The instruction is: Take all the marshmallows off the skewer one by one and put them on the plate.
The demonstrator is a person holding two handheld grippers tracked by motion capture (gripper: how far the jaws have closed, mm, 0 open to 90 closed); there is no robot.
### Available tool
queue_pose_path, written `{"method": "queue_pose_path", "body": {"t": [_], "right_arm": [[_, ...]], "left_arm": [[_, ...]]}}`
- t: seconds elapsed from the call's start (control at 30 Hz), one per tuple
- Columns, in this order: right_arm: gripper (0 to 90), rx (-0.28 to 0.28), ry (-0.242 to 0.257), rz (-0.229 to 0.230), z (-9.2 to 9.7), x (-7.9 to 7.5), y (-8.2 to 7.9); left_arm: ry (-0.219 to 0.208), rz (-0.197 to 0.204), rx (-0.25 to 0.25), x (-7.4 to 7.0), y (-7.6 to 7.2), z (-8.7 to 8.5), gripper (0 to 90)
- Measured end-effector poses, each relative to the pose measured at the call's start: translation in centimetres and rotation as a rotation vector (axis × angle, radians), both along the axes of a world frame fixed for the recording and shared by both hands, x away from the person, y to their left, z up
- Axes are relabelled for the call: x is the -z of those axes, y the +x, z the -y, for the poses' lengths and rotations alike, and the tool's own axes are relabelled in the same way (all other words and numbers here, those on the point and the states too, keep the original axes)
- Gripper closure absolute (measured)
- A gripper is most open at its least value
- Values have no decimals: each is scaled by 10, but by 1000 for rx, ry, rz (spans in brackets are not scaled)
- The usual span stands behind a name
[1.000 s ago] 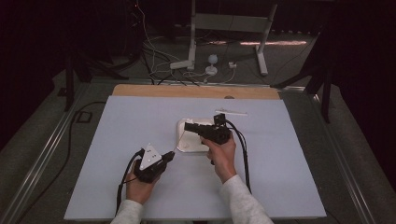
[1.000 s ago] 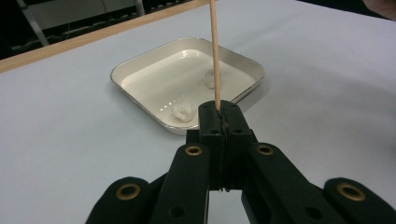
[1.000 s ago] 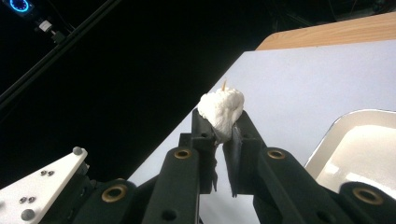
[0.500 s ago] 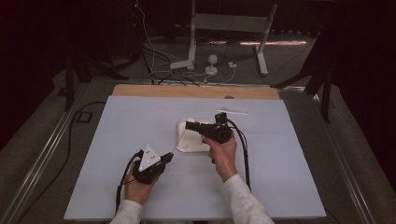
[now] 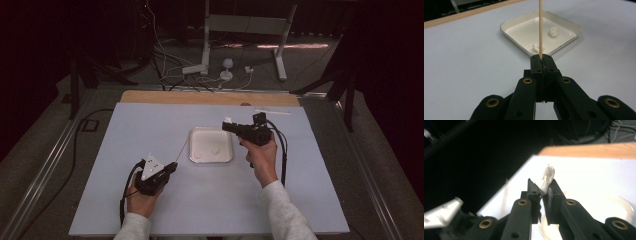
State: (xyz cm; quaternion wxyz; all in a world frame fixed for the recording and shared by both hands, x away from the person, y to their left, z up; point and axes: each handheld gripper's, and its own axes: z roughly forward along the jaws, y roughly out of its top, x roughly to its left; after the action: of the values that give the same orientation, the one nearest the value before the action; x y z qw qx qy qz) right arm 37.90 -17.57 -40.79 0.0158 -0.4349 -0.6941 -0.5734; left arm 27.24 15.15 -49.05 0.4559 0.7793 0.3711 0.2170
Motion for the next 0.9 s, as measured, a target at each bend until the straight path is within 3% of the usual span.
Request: {"method": "queue_pose_path", "body": {"t": [0.17, 0.3, 0.53, 0.7, 0.9], "right_arm": [[825, -52, -66, -44, -15, 29, 0], [823, -80, -121, -68, -27, 42, 2], [803, -123, -185, -71, -42, 49, -2], [789, -158, -202, -71, -45, 52, -4], [755, -210, -212, -68, -46, 52, -6]], "left_arm": [[24, 7, 35, -2, 3, 10, 900], [50, -7, 65, -1, 6, 17, 900], [86, -22, 130, -1, 7, 31, 900], [124, -55, 131, 4, 11, 35, 900], [134, -89, 135, 8, 16, 35, 900]]}}
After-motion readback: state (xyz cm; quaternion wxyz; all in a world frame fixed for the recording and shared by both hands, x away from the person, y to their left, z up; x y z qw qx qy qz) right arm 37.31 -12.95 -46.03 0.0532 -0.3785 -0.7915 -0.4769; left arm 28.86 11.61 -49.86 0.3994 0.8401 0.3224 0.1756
